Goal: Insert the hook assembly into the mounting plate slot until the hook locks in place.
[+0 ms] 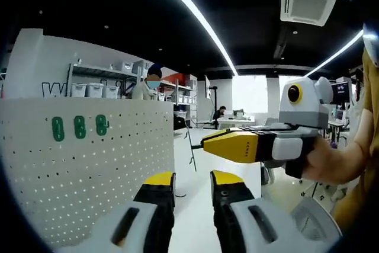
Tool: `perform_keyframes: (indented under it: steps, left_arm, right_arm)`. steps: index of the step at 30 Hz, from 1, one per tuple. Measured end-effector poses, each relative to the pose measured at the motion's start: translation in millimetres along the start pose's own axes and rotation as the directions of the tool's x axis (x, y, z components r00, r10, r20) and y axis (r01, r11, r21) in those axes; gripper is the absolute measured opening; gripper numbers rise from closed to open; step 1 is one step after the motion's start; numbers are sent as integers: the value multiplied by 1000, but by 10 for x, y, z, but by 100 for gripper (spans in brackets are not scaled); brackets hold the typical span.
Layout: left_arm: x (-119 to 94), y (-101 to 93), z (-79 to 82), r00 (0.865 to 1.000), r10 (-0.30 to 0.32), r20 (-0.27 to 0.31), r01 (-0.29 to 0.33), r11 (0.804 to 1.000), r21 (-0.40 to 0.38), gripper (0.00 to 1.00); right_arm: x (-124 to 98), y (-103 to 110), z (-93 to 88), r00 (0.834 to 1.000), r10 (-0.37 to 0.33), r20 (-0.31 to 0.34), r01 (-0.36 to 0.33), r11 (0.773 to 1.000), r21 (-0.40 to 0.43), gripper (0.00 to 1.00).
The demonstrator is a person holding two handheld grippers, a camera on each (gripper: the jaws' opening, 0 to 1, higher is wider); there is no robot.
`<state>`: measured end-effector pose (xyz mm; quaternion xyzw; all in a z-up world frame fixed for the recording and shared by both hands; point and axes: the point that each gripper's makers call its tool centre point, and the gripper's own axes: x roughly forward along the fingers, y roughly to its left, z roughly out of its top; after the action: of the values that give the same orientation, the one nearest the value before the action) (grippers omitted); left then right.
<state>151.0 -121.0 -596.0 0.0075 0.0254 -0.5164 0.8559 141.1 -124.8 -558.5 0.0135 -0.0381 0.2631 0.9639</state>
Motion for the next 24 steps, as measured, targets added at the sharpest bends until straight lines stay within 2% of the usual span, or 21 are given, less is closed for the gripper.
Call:
perform_keyframes:
  steps: [11, 18, 24]
  left_arm:
    - [-86, 113, -182, 995, 64, -82, -61, 997, 38, 37]
    - [-198, 203, -395, 977, 130, -172, -124, 991, 47, 44]
    - [-317, 214, -523, 968, 153, -200, -150, 988, 27, 46]
  right_arm:
    - [-15, -161, 10, 1000, -25, 4, 25, 1000, -13, 0]
    - [7, -278, 3, 999, -37, -1, 37, 999, -21, 0]
    - [41, -345, 30, 999, -37, 6, 38, 999, -38, 0]
